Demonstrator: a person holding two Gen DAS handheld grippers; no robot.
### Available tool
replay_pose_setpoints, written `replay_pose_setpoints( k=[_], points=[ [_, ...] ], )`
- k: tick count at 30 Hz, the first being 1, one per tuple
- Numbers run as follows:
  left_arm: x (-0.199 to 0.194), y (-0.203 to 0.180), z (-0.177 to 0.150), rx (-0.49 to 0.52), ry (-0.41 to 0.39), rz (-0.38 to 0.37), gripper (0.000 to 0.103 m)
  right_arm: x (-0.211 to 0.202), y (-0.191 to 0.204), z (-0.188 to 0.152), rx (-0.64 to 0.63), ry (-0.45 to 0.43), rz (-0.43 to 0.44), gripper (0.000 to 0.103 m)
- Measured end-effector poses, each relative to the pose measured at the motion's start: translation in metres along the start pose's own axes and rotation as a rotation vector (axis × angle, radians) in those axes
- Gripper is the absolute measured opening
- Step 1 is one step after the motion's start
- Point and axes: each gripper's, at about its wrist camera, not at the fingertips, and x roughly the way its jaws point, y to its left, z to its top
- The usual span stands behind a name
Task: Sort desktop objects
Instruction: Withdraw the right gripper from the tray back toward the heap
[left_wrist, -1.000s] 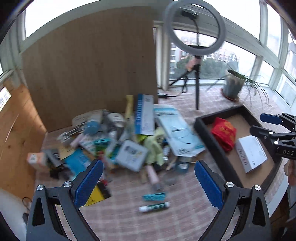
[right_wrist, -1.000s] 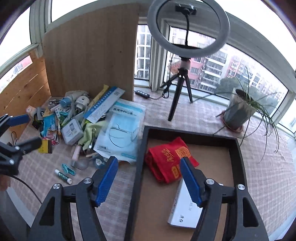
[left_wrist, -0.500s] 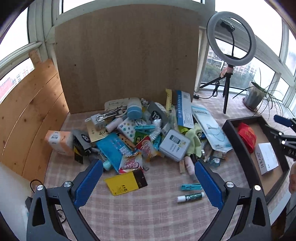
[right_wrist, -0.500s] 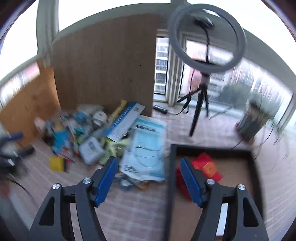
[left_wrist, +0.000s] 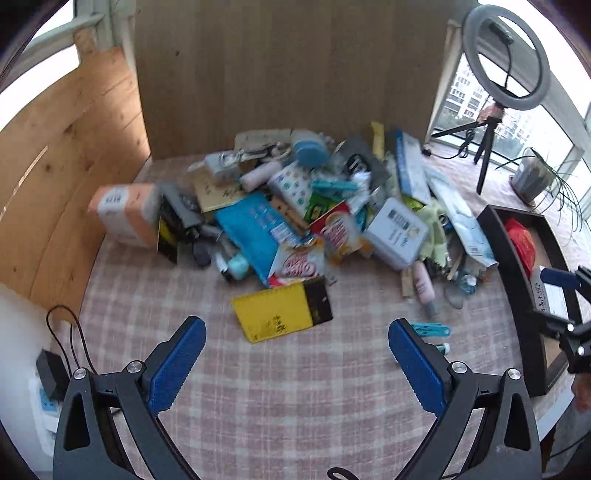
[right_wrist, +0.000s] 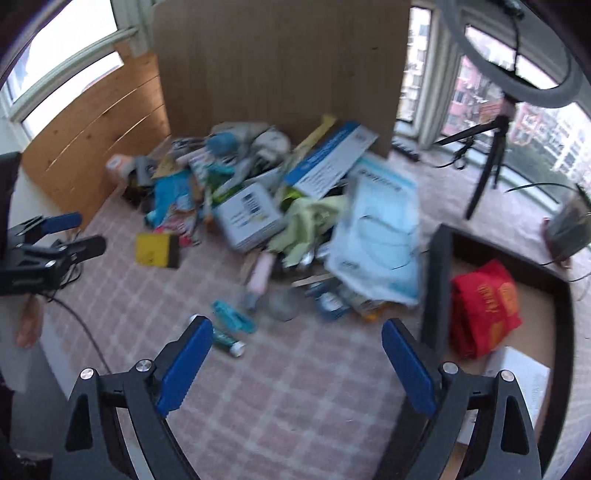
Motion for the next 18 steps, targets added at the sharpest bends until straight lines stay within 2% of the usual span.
replay_pose_setpoints(
  k=[4,9,12,18],
  points=[
    [0.015,0.021,-0.013,-0.03,0.031,0.042,0.101,0.021,0.011,-0.005,0.025,0.057,0.047,0.091],
    [0.037,0.044,-0.012,-0.037,0.105,0.028,0.101,0.045,0.015,-0.005,0.058,0.123,0.095,0.09],
    [0.047,0.051,-0.002,-0.011,0.118,0.047,0.101,0.049,0.008,0.0,0.105,0.134,0.106,0.09],
    [0.061,0.045,0.031,0.047,0.123,0.035,0.101,0.042,-0.015,0.009,0.216,0.116,0.096,0.09]
  ],
)
